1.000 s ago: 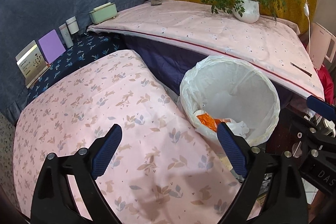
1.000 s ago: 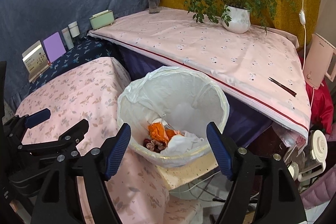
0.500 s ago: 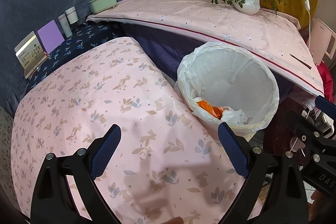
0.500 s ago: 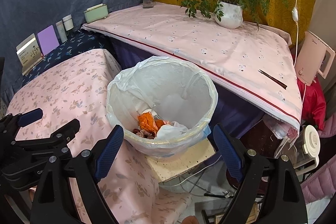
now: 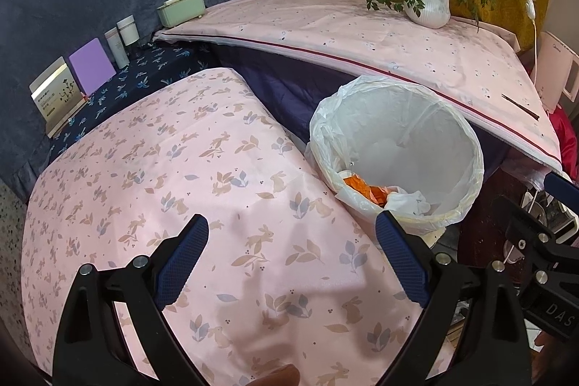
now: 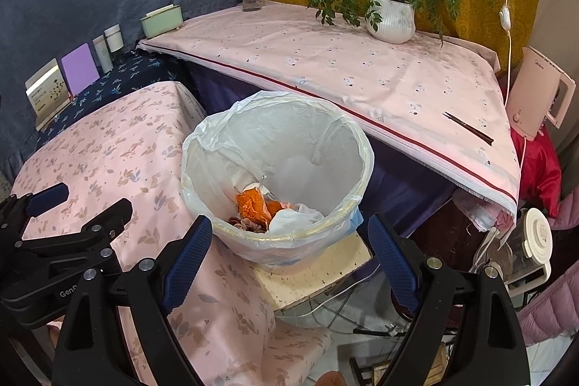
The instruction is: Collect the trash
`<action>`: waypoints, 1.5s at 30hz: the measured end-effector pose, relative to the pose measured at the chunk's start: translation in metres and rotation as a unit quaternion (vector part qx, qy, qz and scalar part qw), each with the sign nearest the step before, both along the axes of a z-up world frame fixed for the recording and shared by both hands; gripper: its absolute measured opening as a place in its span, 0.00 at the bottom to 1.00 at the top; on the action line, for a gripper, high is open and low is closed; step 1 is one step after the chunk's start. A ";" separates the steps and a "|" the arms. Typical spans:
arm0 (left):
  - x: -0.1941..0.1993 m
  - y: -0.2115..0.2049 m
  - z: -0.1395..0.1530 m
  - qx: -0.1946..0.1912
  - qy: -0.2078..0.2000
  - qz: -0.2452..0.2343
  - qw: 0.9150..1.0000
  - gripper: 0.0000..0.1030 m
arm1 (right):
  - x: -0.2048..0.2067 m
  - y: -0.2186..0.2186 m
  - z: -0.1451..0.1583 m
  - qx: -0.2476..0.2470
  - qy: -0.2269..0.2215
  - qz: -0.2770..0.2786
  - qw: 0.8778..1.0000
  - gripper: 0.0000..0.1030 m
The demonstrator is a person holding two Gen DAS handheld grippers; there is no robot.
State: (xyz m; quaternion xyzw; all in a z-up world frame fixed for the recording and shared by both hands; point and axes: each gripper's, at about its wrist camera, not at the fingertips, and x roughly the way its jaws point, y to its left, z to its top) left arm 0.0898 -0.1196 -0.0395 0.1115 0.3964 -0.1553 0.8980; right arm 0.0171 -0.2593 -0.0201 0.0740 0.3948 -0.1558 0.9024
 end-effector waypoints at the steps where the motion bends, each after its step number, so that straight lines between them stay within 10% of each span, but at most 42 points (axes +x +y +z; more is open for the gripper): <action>1: 0.000 0.000 0.000 0.000 0.000 0.000 1.000 0.87 | 0.000 0.000 0.000 0.000 0.000 0.000 1.000 0.82; 45: 0.028 -0.012 -0.006 0.006 -0.003 0.006 1.000 0.87 | 0.027 -0.004 -0.009 -0.012 0.007 0.001 1.000 0.82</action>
